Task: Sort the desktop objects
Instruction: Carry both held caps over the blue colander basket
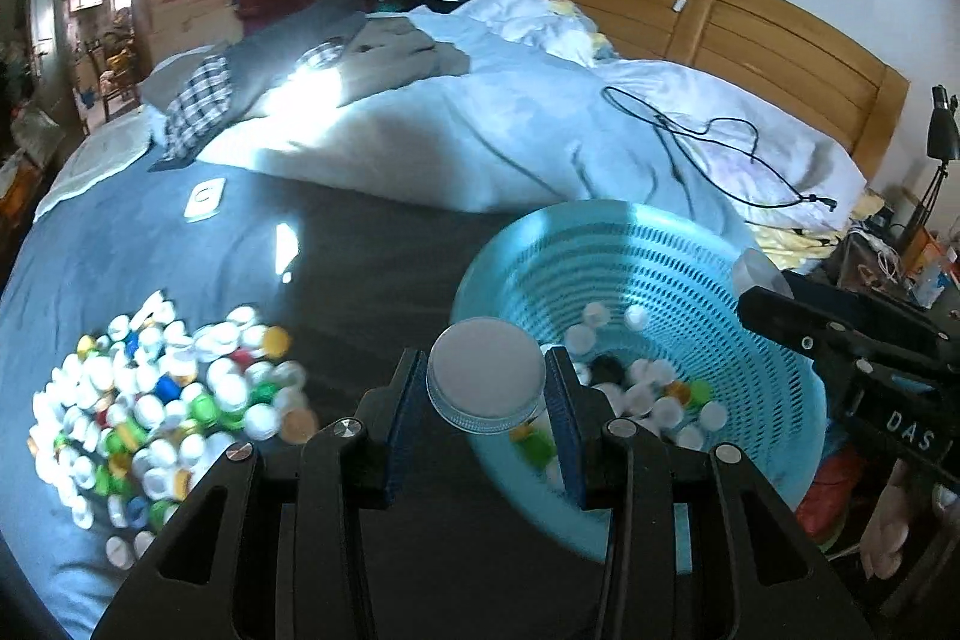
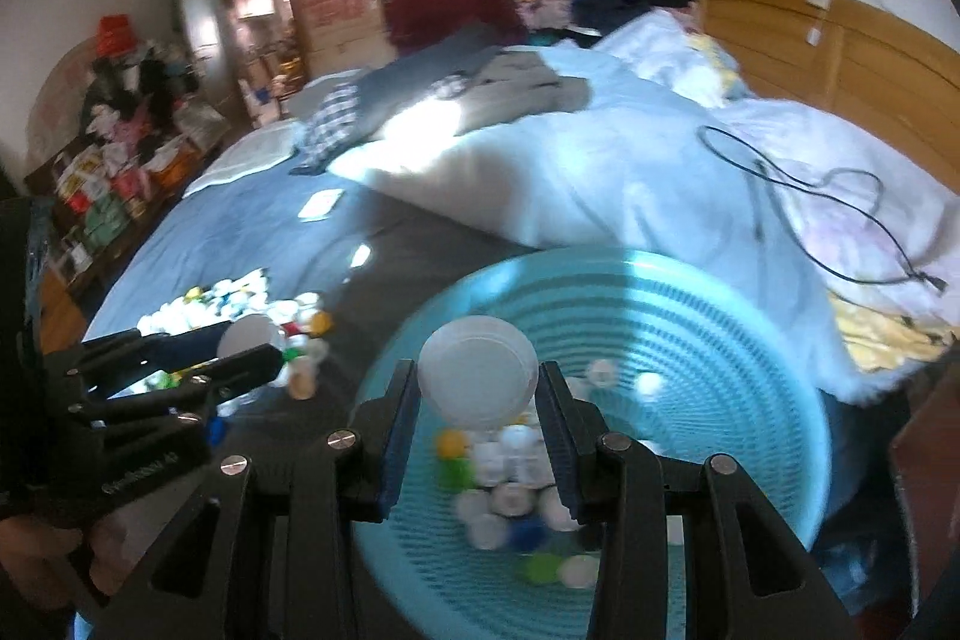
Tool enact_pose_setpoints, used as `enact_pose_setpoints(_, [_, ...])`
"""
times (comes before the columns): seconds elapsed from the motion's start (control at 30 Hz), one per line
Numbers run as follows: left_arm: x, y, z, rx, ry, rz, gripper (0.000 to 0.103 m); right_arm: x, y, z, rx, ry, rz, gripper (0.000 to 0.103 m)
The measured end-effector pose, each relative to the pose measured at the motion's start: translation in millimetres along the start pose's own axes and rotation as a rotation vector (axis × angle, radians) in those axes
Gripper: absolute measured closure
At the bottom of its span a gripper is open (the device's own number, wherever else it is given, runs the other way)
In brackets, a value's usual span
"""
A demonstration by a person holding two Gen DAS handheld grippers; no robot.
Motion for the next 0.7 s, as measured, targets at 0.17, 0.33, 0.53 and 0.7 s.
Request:
enact_pose_setpoints(0.17, [-21.5,-1.5,-20.6,0.034,0.024,-0.022,0.069,-35.4,2.6,-1.5,0.014,0.029,-0.039,0.06])
enact_pose_setpoints(0.33, [-36.3,0.8,-34.8,0.062,0.038,-0.031,0.069,-49.8,13.6,-8.0,0.038,0.031,-0.061,0.06])
enact_pose_setpoints(0.53, [-43.0,1.4,-41.3,0.077,0.043,-0.039,0.069,-53.1,20.6,-18.1,0.057,0.018,-0.067,0.06])
enact_pose_setpoints(0.7, [-42.9,1.4,-44.1,0.08,0.039,-0.034,0.069,-48.9,23.7,-21.6,0.064,0.007,-0.065,0.06])
Point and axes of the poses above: each gripper's, at about its wrist camera, not at the fingertips, and z roughly against the way its jaws point, x to its left, y to its underside, the point moved 2 cm from there along -z, roughly the way its jaws point, and after that the axes turned 4 degrees about y, right-handed, at the moved point
